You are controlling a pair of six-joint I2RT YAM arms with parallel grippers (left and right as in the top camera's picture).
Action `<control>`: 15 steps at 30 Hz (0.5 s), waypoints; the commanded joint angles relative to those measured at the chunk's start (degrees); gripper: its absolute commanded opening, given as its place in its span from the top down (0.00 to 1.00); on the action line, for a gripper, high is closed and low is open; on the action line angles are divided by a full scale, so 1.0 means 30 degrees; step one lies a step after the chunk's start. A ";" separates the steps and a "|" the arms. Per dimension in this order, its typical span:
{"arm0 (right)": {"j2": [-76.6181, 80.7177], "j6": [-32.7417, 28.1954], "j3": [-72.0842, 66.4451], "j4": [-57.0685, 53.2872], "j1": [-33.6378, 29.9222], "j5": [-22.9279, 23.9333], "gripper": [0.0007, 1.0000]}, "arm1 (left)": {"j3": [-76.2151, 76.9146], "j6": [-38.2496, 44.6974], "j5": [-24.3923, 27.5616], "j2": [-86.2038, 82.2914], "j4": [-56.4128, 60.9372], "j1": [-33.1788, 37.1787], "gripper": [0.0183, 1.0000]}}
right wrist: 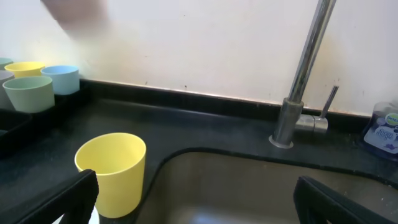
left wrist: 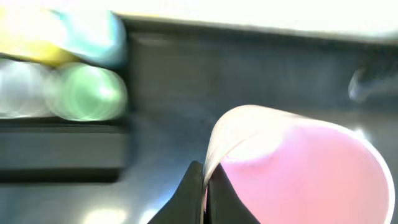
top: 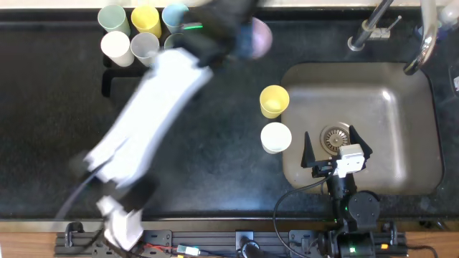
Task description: Store Cups
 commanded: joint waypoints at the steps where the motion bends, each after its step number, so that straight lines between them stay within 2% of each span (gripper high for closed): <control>1: -0.0160 -0.0066 -0.0248 0.0109 -0.0109 -0.0073 0.00 | -0.4422 0.0670 -0.1129 -0.4889 0.0058 0.3978 0.98; 4: -0.0160 -0.0066 -0.0248 0.0109 -0.0109 -0.0073 0.00 | -0.7512 0.1916 0.0051 -0.7162 0.0874 0.6914 0.98; 8: -0.0160 -0.0066 -0.0248 0.0109 -0.0109 -0.0066 0.00 | -1.0673 0.3548 0.2484 -0.8524 0.2011 1.0367 0.98; 11: -0.0160 -0.0066 -0.0248 0.0109 -0.0109 -0.0073 0.00 | -1.2087 0.4189 0.3235 -0.8429 0.2455 1.1744 0.98; 15: -0.0160 -0.0066 -0.0248 0.0109 -0.0109 -0.0073 0.00 | -1.3559 0.4605 0.3213 -0.8109 0.3366 1.2480 0.98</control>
